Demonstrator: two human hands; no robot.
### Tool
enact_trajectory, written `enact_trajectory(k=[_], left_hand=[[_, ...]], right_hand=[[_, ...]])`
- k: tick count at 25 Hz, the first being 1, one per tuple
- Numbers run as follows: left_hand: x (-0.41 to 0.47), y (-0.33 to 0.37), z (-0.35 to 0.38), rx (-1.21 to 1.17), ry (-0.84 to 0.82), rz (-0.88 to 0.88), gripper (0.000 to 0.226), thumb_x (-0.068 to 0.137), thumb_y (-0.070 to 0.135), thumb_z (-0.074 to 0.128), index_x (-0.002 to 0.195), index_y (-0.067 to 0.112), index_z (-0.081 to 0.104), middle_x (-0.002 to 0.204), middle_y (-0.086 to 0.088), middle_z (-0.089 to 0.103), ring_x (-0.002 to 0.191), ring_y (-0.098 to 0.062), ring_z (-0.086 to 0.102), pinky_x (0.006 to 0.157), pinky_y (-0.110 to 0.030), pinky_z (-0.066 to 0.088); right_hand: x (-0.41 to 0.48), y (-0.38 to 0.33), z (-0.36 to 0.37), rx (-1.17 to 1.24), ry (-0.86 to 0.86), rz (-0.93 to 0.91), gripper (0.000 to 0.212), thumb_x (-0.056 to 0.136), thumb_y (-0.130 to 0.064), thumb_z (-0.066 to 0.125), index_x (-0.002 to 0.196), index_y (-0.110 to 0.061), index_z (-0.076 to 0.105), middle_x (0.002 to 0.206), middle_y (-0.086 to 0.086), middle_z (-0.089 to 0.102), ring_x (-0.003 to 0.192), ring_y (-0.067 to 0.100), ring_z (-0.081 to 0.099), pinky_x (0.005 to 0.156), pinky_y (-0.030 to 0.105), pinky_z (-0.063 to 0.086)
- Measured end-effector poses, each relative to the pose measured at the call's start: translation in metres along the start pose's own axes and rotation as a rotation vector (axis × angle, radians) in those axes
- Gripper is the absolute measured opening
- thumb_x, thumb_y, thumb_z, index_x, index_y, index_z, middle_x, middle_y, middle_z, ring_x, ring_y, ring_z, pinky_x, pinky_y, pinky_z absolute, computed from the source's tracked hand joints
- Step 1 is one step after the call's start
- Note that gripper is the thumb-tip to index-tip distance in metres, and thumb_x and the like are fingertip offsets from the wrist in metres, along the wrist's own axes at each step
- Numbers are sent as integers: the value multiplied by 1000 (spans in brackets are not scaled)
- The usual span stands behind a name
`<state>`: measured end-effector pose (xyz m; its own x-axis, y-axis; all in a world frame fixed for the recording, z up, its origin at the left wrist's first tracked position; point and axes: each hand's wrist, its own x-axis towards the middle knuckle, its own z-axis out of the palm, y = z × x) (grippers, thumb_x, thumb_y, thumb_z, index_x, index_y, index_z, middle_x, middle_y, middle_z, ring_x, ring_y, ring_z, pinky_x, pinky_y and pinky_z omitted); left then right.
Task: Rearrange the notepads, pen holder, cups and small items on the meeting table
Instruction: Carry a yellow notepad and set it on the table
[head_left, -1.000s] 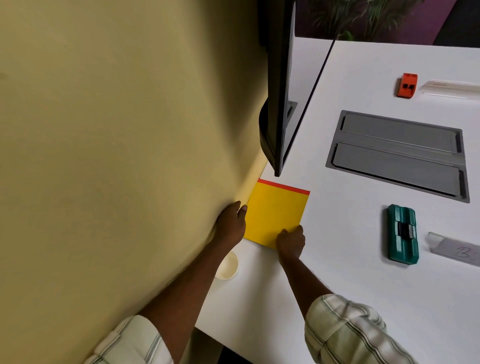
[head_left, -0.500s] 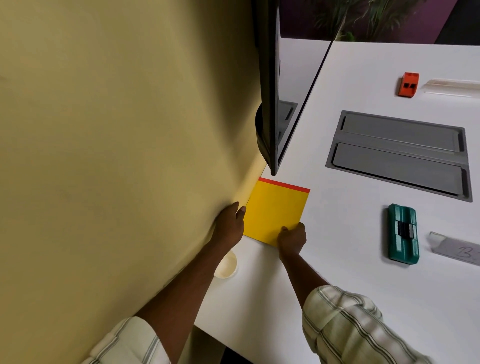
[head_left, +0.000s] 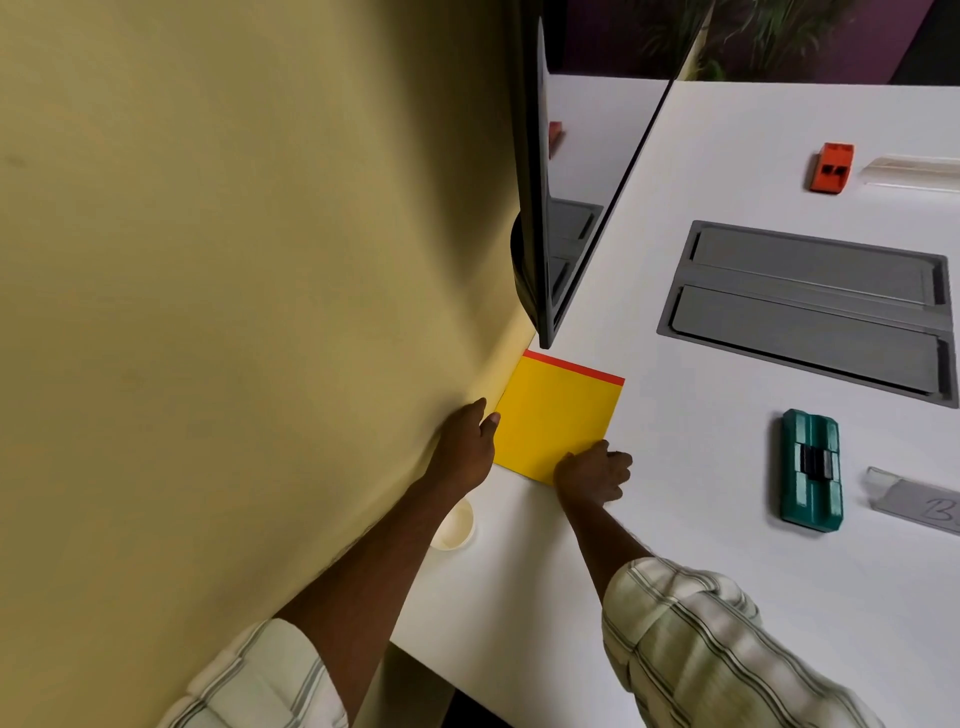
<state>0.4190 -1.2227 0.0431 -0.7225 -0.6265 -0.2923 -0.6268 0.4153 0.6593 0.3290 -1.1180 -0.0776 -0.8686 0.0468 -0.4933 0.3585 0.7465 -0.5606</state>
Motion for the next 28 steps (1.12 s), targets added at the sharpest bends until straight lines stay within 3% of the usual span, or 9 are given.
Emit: enact_trajectory(k=[3,9,16,28], left_hand=[[-7,0,-1,4,-9,-6,49,101,27,36,144,4,32,149,-13,38,137,-25,37,109,-32,32],[-32,8,0,52,-7,34,48,101,27,35,143,2,34,147,-15,40,136,-26,38,109,-30,31],[-79,23,15,44,-50,157,48,101,28,36,143,4,35,148,-13,39,137,-25,36,108,-29,31],[-223,-1,11,-8,-113,463,45,101,28,36,140,5,39,146,-13,42,135,-26,38,107,-32,31]], right_hand=[[3,9,-3,-26,-40,-50,51,92,-17,55,137,-4,35,134,18,37,125,36,36,100,50,35],[-14,24,-23,180,33,-113,44,93,-13,52,134,-4,41,131,19,44,124,38,40,99,52,35],[-58,50,-68,132,133,-349,34,94,-21,52,125,-7,49,120,13,52,115,32,48,93,47,41],[-237,125,-114,-113,205,-407,35,97,-36,47,122,-13,52,122,9,54,117,29,47,92,43,39]])
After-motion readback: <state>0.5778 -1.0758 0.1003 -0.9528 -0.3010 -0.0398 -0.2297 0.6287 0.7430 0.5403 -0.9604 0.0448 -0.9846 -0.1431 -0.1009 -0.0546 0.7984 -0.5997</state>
